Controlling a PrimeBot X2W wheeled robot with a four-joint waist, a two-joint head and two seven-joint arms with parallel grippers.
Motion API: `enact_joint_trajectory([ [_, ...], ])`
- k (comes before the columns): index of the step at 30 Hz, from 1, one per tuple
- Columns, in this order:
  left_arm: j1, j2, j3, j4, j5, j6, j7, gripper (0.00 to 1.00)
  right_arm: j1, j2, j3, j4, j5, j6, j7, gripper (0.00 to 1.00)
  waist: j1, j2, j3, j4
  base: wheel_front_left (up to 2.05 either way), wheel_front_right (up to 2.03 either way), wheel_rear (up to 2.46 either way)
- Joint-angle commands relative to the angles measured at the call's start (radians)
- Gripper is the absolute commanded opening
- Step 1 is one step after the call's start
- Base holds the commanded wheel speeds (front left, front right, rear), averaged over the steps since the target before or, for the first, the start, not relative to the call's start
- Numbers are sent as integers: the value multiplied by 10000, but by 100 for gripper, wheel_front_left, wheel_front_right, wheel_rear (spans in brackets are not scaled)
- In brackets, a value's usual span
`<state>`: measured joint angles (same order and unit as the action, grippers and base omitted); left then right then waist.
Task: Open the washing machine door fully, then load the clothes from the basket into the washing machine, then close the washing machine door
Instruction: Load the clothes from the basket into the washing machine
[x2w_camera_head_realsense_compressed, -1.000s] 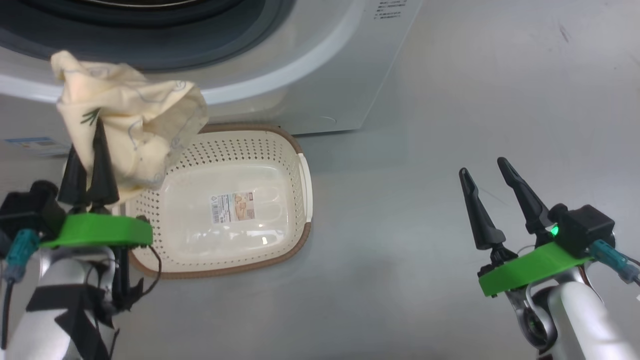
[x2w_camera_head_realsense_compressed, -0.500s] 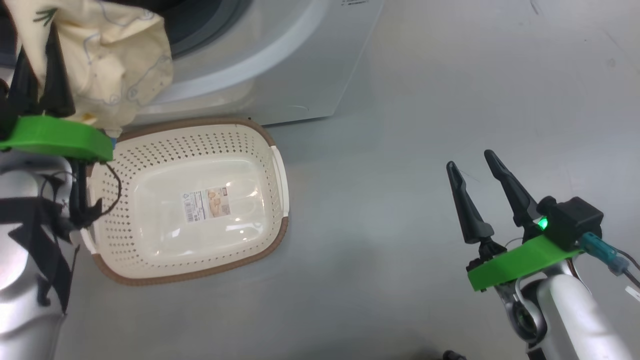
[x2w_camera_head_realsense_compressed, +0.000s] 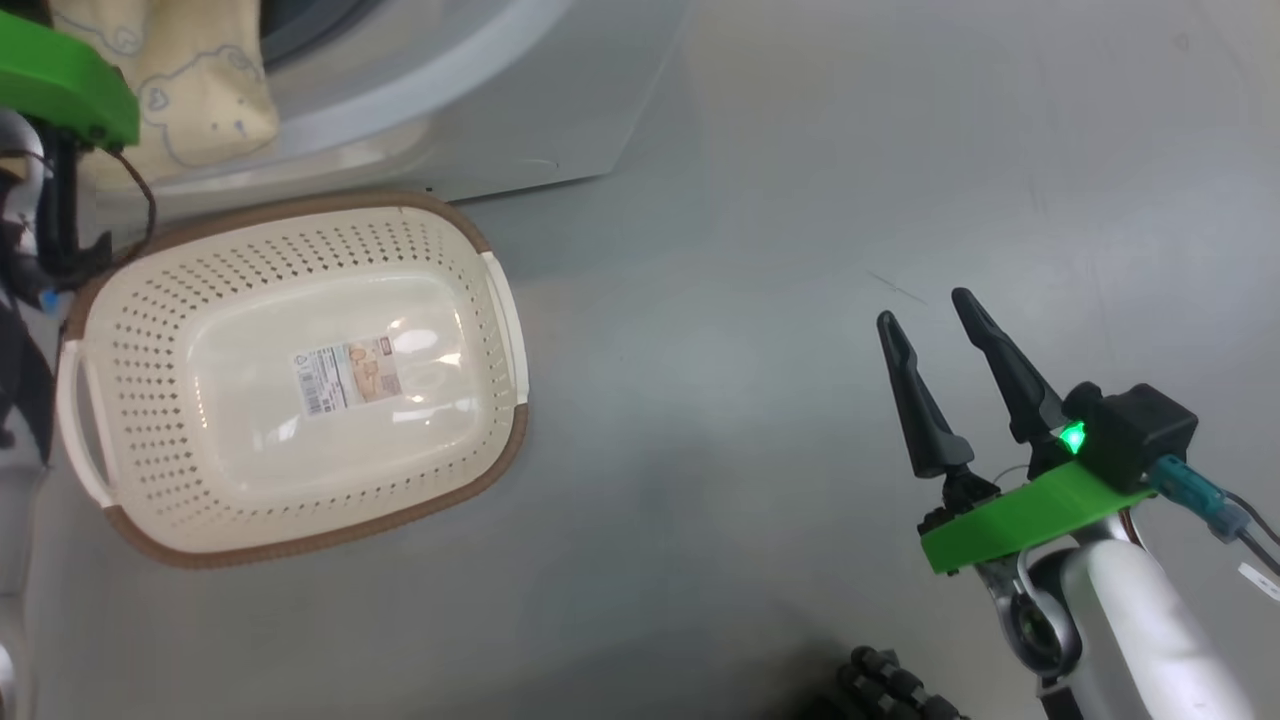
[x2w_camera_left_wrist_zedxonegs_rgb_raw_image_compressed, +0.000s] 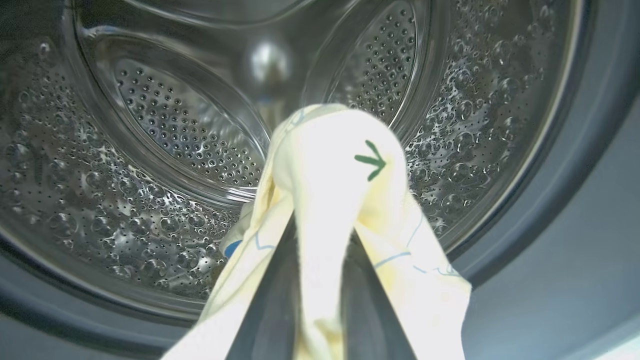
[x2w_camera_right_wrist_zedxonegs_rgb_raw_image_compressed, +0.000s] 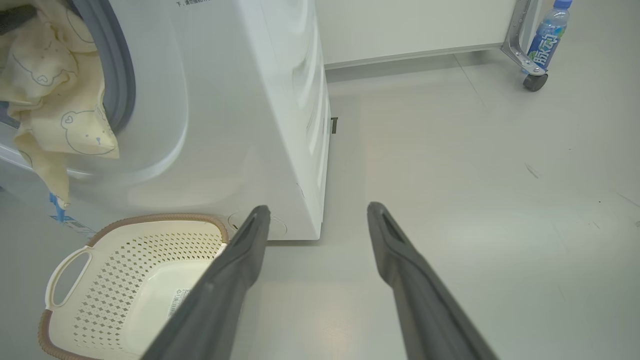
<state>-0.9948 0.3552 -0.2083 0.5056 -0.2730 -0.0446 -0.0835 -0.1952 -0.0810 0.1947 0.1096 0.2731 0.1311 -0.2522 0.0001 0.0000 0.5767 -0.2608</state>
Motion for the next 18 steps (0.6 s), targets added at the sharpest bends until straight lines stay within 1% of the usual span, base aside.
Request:
enact_joint_trajectory([
  [1,-623,543,216,-167,82,-68,127,0,-130,7,178,-324,54,-4,-95,100,-1,0,275,-142,0,0,0],
  [9,-2428,594,-133,826,270,-269,570,0,-291,124,389,-352,148,-4,-95,100,-1,0,1159,-284,0,0,0],
  [18,-4206,580,-538,2021,606,-357,535,0,-505,244,810,-291,352,-4,-95,100,-1,0,1898,-531,0,0,0],
])
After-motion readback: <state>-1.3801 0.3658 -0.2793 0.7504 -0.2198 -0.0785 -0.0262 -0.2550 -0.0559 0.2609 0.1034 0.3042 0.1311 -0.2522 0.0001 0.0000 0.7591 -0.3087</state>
